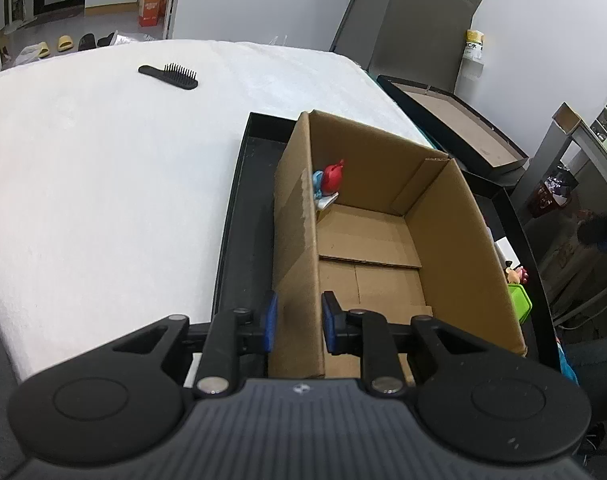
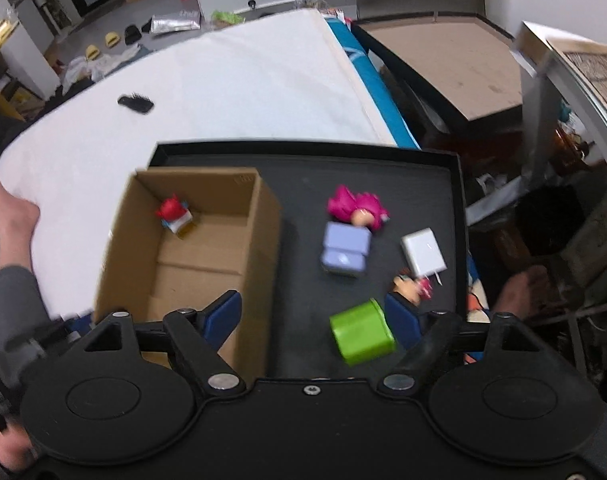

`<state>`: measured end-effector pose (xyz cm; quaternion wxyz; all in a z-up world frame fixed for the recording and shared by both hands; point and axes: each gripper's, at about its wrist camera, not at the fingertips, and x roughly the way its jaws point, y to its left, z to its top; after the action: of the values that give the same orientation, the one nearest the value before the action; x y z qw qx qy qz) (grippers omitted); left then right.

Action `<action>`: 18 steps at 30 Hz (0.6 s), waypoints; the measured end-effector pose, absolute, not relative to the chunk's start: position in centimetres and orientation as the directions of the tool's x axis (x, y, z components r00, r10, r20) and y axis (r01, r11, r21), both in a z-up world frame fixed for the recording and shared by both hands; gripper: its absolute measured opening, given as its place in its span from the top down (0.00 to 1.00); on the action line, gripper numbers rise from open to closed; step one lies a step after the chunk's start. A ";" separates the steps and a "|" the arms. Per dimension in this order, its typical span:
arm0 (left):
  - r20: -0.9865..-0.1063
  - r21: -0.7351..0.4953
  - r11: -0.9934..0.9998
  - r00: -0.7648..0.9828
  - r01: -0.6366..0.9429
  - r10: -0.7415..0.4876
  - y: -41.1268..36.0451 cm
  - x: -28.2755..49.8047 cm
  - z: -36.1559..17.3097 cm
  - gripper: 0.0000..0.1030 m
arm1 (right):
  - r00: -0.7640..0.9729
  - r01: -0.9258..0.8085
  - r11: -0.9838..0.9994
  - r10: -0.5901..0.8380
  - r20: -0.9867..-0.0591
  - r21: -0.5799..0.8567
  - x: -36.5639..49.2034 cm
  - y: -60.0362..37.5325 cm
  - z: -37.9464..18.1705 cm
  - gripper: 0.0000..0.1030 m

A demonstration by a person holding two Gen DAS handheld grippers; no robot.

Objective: Organize rigid objects
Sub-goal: 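Move the right gripper to the green cube box and grasp it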

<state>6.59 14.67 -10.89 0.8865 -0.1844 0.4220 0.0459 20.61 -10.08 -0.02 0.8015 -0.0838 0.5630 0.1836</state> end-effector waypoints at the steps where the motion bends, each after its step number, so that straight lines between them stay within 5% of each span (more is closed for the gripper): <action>1: -0.765 -0.292 0.927 0.639 -0.235 -0.079 14.6 6.6 -10.9 0.83 | 0.294 -0.389 0.919 0.195 -0.936 0.069 20.5 -10.5 -0.3 0.21; 18: -0.779 -0.287 0.912 0.625 -0.293 -0.044 14.6 7.0 -11.1 0.83 | 0.219 -0.391 0.919 0.143 -0.965 0.048 19.6 -15.2 -6.0 0.21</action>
<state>6.99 14.60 -11.07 0.8796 -0.1974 0.4270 0.0705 19.57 -15.25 -6.03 0.7737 -0.1031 0.6008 0.1725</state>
